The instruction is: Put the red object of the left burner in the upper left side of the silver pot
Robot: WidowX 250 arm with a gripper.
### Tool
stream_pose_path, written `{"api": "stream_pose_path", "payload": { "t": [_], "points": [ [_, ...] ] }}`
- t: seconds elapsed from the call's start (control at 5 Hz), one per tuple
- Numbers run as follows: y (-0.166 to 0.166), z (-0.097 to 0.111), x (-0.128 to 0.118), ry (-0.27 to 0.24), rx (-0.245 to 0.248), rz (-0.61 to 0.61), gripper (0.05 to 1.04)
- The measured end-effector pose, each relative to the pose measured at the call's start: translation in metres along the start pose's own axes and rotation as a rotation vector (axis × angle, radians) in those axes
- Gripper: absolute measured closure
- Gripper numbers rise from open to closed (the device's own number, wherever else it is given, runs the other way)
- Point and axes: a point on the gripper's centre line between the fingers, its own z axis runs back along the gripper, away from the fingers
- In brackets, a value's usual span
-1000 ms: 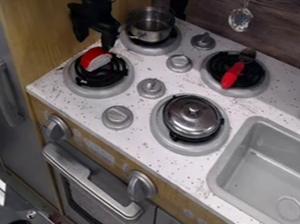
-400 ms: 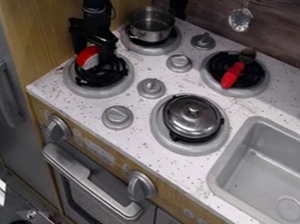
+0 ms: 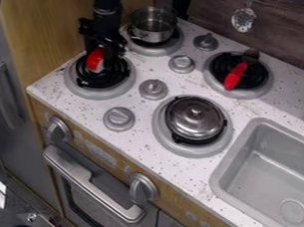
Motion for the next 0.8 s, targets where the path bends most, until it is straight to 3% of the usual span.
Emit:
{"api": "stream_pose_path", "payload": {
  "t": [0.2, 0.6, 0.8],
  "points": [
    [-0.03, 0.032, 0.019, -0.078, 0.016, -0.033, 0.506],
    [-0.097, 0.04, 0.032, -0.102, -0.008, -0.107, 0.506],
    [-0.109, 0.035, 0.031, -0.097, -0.018, -0.109, 0.506]
  ]
}}
